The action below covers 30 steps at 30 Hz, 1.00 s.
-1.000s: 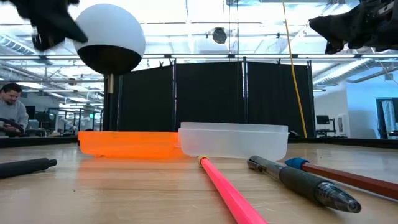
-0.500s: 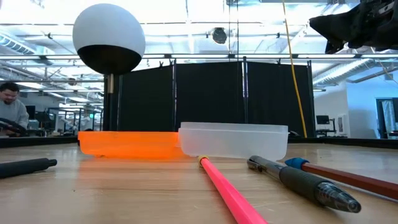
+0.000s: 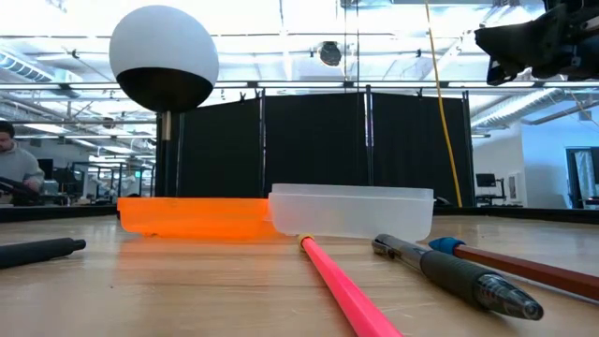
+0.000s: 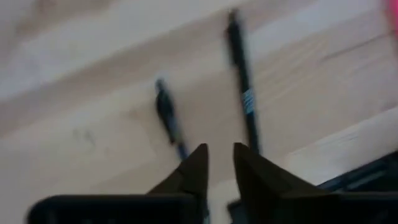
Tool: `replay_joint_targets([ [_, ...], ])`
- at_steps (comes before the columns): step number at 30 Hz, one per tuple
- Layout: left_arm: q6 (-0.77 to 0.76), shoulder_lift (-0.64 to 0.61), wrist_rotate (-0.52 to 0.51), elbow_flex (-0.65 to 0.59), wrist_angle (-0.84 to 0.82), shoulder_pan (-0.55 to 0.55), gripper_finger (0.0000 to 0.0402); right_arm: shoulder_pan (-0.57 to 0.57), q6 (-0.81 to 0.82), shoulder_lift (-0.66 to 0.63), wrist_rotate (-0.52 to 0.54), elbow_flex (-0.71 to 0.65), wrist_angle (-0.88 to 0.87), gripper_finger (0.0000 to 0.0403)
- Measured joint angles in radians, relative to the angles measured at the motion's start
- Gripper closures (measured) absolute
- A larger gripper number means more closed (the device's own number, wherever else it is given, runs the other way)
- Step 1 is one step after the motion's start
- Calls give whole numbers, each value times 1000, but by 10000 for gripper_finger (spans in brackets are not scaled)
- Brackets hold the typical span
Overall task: Pick & place school supplies into a supply box
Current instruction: Put the left transparent pen into the orange supply box
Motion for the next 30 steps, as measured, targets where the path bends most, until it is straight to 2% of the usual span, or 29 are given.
replay_joint_targets([
  [6,-87,46,168,0,47,-1,232,0,-14,0,0,0,1,403],
  [12,-89,52,133,0,76,-5,194,0,-30,0,1,0,4,403],
  [16,-95,79,140,0,64,-5,199,0,-29,0,1,0,5,403],
  [20,-63,134,192,-1,78,3,214,0,-9,0,2,0,5,403],
  [30,0,211,228,5,100,20,253,0,-7,0,2,0,1,403],
])
